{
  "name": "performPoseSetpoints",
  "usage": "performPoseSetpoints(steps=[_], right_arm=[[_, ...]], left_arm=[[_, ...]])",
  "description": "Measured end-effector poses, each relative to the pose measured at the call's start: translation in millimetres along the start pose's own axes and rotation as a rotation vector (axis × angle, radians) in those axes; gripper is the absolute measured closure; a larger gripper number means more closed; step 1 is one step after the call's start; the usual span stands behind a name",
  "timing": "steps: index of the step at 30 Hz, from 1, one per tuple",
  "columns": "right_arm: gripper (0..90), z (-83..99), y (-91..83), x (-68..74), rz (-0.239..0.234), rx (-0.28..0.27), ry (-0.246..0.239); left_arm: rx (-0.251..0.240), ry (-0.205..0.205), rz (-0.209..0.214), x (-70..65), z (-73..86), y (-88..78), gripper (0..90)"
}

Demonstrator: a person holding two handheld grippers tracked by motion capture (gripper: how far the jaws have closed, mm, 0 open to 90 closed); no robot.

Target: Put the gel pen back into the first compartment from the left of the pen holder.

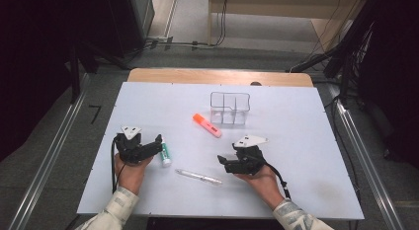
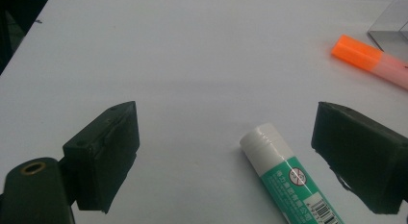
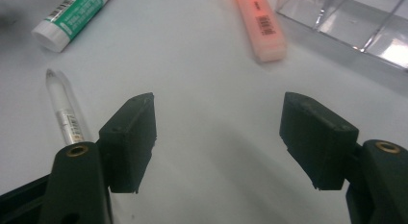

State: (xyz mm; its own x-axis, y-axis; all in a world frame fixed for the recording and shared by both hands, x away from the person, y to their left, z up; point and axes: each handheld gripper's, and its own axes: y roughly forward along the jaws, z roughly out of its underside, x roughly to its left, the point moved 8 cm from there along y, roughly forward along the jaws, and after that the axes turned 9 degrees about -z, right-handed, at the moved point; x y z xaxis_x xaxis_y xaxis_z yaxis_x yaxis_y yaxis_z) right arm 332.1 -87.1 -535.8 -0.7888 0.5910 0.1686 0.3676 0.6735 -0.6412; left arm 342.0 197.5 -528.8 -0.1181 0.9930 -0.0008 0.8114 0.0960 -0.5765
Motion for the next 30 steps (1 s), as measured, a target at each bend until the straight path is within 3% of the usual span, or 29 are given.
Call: performPoseSetpoints(steps=[17,30], right_arm=[[30.2,-10.0,24.3,27.8,-0.063,0.019,-0.065],[30.1,-18.1,35.9,45.5,-0.082,0.021,-0.1]], left_arm=[[0.006,-0.003,0.001,0.7,0.6,1.1,9.6],[0.006,-0.006,0.001,1.4,0.5,1.6,9.7]])
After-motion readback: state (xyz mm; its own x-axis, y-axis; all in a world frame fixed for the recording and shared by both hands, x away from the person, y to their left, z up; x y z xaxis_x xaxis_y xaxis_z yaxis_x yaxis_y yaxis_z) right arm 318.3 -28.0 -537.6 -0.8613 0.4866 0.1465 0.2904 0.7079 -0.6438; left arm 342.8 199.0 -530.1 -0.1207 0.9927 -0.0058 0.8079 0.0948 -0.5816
